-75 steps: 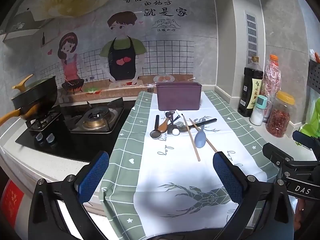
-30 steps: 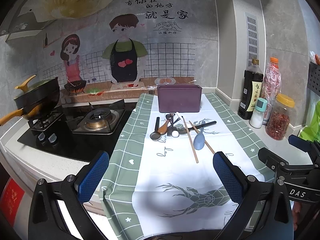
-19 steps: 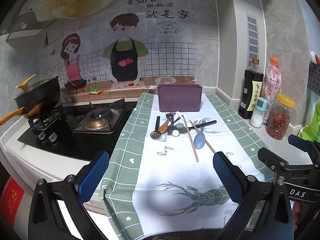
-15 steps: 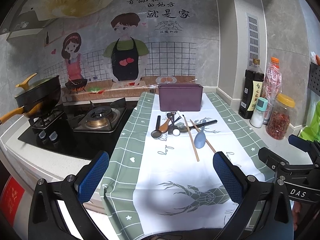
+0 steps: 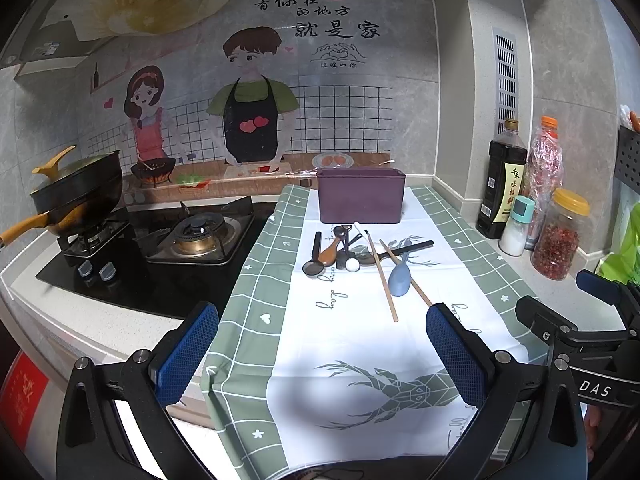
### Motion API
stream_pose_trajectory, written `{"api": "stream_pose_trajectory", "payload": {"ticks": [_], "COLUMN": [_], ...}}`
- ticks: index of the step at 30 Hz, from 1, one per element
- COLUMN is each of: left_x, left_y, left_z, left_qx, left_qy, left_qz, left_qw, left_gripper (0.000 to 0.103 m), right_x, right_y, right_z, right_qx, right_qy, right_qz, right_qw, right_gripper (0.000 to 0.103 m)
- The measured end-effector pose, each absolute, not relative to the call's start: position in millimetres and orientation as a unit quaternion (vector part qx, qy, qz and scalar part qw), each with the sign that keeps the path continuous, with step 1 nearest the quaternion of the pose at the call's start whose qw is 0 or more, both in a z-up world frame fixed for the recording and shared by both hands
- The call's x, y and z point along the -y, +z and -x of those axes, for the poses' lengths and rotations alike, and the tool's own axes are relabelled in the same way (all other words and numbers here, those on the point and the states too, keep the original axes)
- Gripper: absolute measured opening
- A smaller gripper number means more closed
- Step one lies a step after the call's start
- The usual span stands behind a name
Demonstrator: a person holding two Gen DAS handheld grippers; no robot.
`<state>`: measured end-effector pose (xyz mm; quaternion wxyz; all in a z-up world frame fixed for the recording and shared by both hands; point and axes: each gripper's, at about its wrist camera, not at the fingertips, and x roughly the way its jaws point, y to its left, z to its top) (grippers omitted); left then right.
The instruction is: Organize utensils
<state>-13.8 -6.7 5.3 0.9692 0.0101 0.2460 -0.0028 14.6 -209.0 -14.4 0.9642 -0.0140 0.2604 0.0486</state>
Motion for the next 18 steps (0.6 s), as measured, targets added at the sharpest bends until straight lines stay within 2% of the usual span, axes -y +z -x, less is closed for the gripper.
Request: {"api": "stream_pose_trajectory", "payload": {"ticks": [11, 18], "left_x": [7, 7], "left_y": [7, 21], "left_z": [9, -39], "left_qx": [-0.241, -0.232], "left_qy": [-0.010, -0.010], "left_qz": [-0.018, -0.037], "left_qw": [0.970, 0.972], "left_gripper": [0.103, 0.103], "right_x": [212, 216], "right_y": [-6, 1], "right_z": [-19, -65], "right_qx": [-0.245, -0.273], "right_qy": [0.038, 0.070], "right_qz": [0.025, 0.013], "right_qw": [0.968, 0.959], "right_gripper": [0.103, 0.103]}}
